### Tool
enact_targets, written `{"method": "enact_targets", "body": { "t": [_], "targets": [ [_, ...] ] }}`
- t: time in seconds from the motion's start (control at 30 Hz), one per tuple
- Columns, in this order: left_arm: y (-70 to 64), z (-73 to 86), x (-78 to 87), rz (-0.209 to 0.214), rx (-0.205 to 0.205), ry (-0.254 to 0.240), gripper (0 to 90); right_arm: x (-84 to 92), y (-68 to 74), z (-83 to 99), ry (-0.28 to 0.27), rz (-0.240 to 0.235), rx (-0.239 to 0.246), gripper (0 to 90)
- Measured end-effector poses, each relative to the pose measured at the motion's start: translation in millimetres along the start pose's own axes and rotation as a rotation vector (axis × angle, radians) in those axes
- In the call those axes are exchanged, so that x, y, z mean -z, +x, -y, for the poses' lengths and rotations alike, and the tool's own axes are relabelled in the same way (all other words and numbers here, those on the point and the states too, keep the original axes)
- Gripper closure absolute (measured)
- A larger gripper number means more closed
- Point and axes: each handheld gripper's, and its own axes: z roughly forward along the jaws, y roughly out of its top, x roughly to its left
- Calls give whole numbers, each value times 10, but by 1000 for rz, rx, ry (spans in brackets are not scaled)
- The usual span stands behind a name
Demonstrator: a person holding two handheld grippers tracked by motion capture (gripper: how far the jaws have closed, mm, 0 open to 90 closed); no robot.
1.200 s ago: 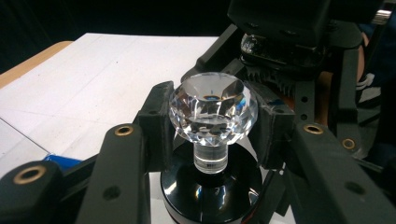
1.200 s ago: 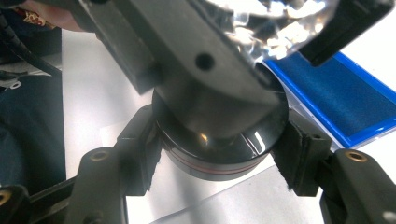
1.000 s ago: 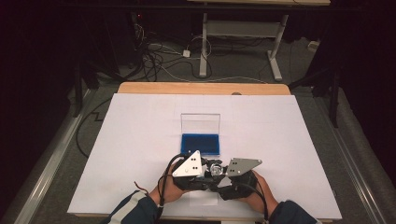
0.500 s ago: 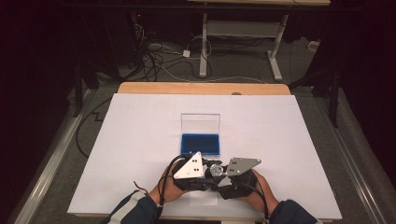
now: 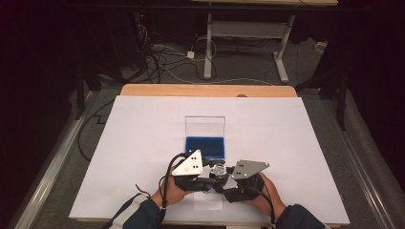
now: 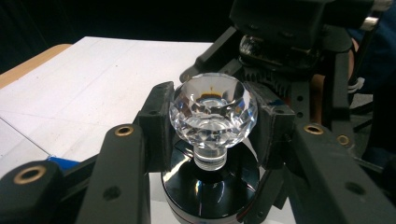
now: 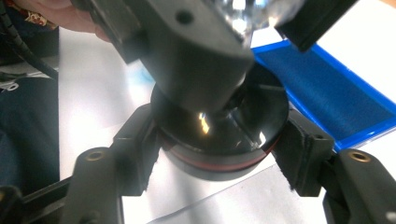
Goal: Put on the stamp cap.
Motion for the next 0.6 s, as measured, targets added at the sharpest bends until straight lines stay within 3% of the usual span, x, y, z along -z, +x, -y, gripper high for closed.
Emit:
{"method": "enact_targets", "body": {
  "t": [0.27,0.6],
  "targets": [
    [1,-24,24,4,0,-11,543,-20,-20,7,7,7,-16,234],
    [28,-41,86,-14,-3,-19,543,-22,-30,15,10,11,-15,182]
  ]
}}
